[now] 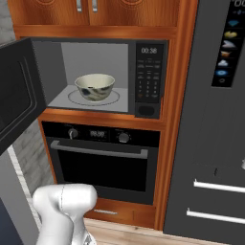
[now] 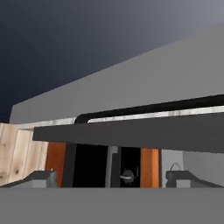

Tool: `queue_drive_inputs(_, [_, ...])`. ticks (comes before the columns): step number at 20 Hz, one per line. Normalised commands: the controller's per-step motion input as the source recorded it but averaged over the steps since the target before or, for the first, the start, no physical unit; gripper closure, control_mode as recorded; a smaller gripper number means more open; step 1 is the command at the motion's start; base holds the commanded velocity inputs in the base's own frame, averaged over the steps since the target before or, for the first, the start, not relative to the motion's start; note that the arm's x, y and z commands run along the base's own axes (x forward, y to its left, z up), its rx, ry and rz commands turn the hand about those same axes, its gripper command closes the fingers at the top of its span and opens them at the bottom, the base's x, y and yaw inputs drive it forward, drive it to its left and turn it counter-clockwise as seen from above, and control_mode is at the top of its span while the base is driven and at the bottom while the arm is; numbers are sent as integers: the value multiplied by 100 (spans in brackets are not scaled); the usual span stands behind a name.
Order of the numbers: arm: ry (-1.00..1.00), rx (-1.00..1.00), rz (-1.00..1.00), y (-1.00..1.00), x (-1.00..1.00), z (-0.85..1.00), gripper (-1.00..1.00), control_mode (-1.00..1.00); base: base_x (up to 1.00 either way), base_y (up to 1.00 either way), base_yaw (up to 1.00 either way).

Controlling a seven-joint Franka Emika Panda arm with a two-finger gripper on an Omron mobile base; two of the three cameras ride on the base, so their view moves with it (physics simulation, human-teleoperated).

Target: Pick the eggplant from the sink and place it in the bowl. Then pick the bowl and place it in the microwave. Then close the microwave door and press the start button.

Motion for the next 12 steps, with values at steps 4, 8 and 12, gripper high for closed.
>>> queue_drive_inputs(4, [-9, -4, 0, 24, -16, -1, -100, -100, 0, 0, 0])
queue_drive_inputs(8, [-13, -24, -4, 100, -5, 0, -100, -100, 0, 0, 0])
queue_drive_inputs(12, [-4, -17, -15, 91, 20, 0, -100, -100, 0, 0, 0])
